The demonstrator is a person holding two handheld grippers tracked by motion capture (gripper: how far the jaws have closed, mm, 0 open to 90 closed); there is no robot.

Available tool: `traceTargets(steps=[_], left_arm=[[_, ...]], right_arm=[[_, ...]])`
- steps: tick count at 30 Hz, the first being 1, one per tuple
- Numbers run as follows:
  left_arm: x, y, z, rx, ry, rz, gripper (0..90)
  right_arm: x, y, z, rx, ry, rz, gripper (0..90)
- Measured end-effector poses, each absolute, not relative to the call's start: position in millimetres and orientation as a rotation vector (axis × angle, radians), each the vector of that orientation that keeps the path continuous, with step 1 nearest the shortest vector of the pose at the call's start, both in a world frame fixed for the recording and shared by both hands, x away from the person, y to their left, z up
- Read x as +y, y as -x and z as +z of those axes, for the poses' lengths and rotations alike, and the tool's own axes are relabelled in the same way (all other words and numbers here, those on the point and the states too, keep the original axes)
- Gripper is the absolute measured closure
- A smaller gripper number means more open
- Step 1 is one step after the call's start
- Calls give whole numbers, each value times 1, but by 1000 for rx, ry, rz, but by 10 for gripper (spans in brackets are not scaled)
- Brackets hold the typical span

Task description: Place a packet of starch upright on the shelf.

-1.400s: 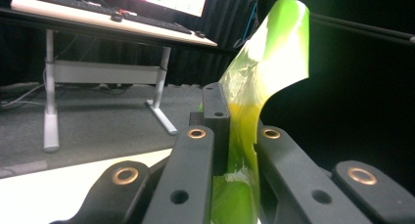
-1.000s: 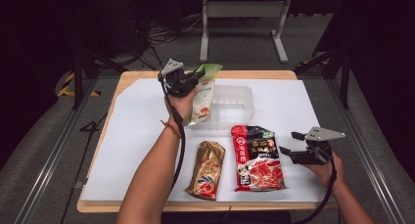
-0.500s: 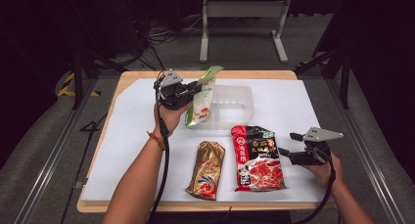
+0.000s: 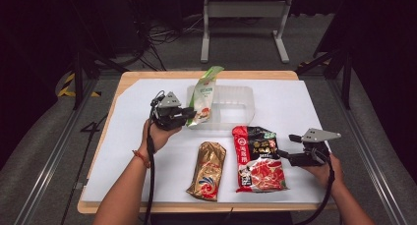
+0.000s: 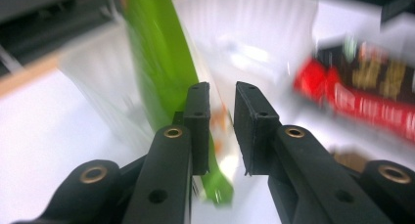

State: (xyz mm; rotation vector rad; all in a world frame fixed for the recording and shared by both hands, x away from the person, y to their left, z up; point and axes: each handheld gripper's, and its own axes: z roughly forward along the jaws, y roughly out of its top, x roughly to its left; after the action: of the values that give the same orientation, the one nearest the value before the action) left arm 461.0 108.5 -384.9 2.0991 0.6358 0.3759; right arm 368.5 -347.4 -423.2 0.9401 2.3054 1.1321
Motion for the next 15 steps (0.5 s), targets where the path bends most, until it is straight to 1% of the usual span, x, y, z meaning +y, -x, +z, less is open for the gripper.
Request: traceTargets(steps=[4,9,15], left_arm=[[105,-464,-392,634,-2137,350,799],[92,-469,-395,627,-2200,358,892],[90,-476,-396,651,-2209,337,900]], right_arm=[[-346,-369,-424,2313,-933,1127,245],[-346,-369,-424,2317,-936,1122,246],[-347,-368,-425,2318,-935,1120,248]])
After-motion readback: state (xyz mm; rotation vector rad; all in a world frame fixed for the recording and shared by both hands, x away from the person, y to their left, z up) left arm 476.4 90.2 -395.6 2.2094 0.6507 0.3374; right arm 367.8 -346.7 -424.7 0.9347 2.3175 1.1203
